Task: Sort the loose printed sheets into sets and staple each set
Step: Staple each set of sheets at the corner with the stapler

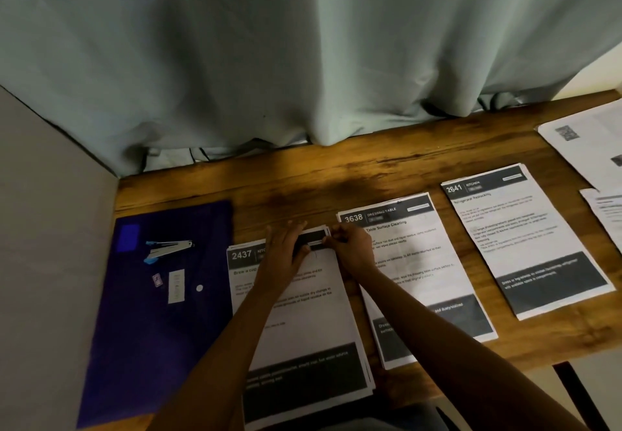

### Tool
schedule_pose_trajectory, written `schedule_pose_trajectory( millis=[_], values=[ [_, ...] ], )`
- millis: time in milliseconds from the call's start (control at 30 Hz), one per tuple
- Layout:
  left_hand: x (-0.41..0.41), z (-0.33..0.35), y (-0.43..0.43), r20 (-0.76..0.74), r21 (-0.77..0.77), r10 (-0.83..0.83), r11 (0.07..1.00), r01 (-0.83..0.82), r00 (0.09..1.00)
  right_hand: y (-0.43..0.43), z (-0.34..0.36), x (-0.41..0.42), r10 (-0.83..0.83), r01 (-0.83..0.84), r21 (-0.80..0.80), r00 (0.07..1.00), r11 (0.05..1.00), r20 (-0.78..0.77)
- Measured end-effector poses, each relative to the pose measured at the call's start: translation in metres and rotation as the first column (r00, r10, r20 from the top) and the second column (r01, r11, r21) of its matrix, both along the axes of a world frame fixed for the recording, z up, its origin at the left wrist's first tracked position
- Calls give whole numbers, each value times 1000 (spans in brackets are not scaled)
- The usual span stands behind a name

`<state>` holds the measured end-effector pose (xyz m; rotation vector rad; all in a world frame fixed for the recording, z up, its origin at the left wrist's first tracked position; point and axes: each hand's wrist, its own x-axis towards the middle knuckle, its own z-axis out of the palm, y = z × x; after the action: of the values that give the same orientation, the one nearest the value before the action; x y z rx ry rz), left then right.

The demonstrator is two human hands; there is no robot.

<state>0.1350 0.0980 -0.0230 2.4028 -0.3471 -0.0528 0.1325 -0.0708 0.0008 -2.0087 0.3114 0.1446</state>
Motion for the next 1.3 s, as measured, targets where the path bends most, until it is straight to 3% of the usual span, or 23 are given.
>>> schedule_pose_trajectory(
  millis=[133,300,633,767,900,1100,1300],
  values=[
    [10,7,-1,8,-78,91,993,-90,996,1,3,-2,-43,45,59,999,997,-30],
    [14,14,-5,0,-62,152,986,-152,988,2,3,-5,-77,83,121,996,989,-54],
    [13,19,-2,4,-59,124,991,-123,992,4,4,-7,-107,110,99,994,989,-33],
    [6,17,0,53,-92,159,984,-154,986,1,2,-8,-87,87,67,996,994,-9],
    [2,8,7,41,-164,166,974,-157,985,-8,2,1,-108,110,-75,994,991,31],
    [-7,6,12,90,-305,156,944,-122,984,-4,-5,22,32,-47,-183,996,982,-85],
    [-10,4,17,81,-359,140,928,-102,987,-1,-7,29,62,-89,-220,990,971,-127]
  ],
)
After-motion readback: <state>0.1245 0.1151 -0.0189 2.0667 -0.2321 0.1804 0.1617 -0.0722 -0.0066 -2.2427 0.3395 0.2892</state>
